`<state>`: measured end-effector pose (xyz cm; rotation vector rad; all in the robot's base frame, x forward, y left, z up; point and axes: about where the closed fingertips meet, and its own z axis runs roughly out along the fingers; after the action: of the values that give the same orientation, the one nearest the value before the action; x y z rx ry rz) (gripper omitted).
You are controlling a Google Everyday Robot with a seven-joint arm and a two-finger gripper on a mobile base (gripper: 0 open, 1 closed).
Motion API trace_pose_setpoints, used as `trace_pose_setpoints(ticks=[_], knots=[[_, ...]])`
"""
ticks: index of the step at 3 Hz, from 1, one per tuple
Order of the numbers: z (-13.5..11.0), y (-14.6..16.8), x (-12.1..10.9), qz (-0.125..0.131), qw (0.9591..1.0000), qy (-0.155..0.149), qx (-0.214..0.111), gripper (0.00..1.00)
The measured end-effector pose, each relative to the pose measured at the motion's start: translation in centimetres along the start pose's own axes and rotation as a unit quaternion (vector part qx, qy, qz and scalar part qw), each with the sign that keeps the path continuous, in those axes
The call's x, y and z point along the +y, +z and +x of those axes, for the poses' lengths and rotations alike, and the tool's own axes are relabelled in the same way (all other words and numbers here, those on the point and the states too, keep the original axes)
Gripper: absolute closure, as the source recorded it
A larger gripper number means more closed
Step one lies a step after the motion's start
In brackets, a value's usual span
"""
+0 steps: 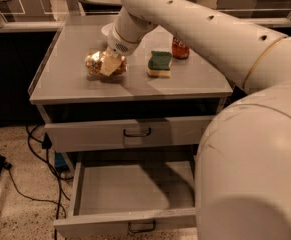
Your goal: Pick orange can from middle drawer and place on counter
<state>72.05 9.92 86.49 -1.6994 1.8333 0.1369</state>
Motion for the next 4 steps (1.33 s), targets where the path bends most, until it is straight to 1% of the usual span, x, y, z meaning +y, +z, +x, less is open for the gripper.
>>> trace_pose_setpoints(ticks=[1,3,4], knots=[[0.0,1.0,-0.7,-0.004,1.0000,0.005,0.003,1.00],[0.7,2.5,-1.0,-0.017,0.9996,0.023,0.009,1.00],[0.7,2.5,-1.0,-0.017,0.9996,0.023,0.009,0.82]])
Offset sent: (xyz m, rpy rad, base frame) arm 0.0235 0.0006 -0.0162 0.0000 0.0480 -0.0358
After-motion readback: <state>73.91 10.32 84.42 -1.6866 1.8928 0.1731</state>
